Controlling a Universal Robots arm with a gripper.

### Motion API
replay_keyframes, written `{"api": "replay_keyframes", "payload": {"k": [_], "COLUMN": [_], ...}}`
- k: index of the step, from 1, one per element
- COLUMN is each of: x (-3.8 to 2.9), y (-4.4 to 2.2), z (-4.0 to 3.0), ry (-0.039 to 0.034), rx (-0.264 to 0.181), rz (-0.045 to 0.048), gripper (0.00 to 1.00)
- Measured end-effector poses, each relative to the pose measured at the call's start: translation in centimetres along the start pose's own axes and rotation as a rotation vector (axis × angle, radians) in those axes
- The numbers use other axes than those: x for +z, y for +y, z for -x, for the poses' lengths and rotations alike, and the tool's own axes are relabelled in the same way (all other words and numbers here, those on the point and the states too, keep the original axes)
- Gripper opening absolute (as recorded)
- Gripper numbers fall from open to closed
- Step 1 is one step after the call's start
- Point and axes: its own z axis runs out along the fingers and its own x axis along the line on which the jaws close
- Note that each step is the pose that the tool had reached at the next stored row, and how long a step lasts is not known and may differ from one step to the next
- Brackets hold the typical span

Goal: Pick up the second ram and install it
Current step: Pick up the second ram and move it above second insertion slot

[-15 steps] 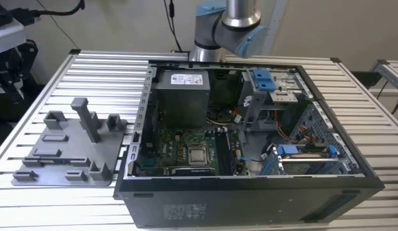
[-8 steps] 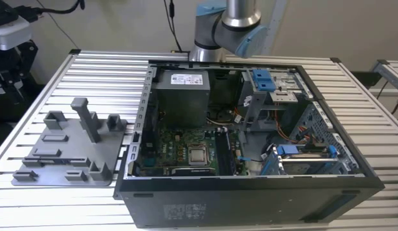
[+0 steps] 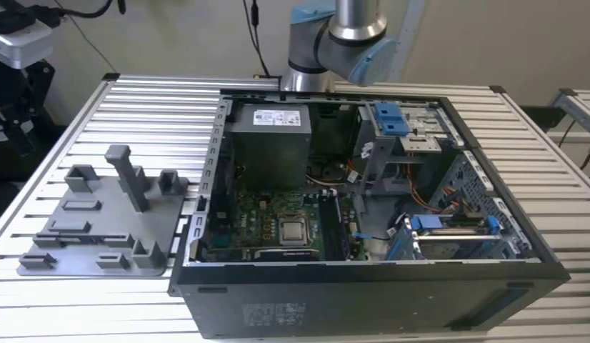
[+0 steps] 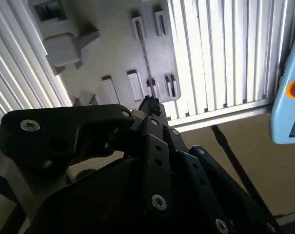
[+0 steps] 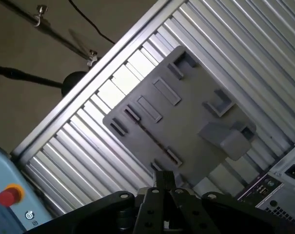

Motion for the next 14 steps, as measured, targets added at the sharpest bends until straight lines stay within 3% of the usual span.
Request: {"api": "replay_keyframes", "payload": {"k": [14], "x": [0.02], "y": [0.07], "z": [-0.04], "ry": [0.0284], "rx": [-0.221], "rz": [-0.0329], "gripper": [0.11]}}
